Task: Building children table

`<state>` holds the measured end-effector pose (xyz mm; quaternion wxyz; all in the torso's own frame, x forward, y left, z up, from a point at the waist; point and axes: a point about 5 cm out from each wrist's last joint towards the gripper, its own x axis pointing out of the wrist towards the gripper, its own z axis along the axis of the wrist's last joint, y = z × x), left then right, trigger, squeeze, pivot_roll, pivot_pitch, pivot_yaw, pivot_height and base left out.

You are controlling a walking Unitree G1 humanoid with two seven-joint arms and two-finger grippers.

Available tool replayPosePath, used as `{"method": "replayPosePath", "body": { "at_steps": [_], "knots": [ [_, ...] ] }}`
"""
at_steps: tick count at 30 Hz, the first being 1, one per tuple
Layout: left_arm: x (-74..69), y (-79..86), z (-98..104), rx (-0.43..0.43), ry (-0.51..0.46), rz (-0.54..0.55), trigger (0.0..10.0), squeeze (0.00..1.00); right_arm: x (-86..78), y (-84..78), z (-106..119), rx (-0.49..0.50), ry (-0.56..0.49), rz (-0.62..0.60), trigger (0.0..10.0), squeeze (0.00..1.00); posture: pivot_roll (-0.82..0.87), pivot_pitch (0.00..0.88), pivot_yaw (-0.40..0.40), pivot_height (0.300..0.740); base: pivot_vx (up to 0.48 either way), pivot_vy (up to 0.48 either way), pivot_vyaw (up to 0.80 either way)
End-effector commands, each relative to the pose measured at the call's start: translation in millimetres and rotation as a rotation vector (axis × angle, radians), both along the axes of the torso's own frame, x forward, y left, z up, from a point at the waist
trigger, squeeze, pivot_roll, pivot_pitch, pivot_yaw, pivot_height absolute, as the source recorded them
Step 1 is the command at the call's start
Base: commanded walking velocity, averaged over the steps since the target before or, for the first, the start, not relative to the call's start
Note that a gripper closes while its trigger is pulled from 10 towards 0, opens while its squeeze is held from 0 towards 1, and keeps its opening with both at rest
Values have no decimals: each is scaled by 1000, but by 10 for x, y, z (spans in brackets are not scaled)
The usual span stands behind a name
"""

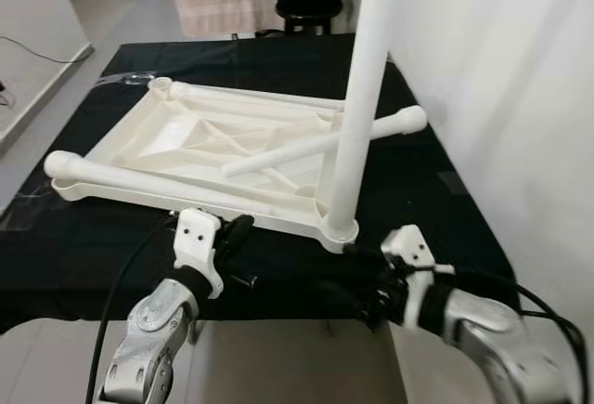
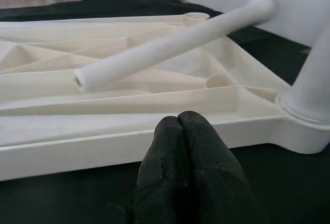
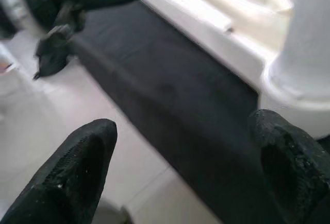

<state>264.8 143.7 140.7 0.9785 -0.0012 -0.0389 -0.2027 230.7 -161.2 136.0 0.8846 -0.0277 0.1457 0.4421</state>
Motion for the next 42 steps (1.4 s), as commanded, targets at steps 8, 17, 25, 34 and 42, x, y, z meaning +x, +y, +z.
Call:
{"method": "replayPosePath", "body": {
  "at_steps": [8,17,25,34,42],
  "knots": [
    [-2,80,-70,55,42,43,10000,0,-132,-32,126,-22,-11,173,10000,0,-32,64,43,740,0,0,0],
    [-21,134,-98,82,65,103,10000,0,83,275,257,41,-102,180,10000,0,-11,48,38,740,0,371,0],
    [-20,141,-94,81,62,116,10000,0,188,388,243,36,-137,176,10000,0,-6,47,42,740,0,476,0],
    [-49,160,-30,43,30,144,10000,0,693,314,222,89,-203,-371,10000,0,0,46,42,740,0,101,0],
    [-65,111,20,30,11,125,10000,0,769,332,238,134,-218,-449,10000,0,2,38,44,740,206,0,0]
  ]
}}
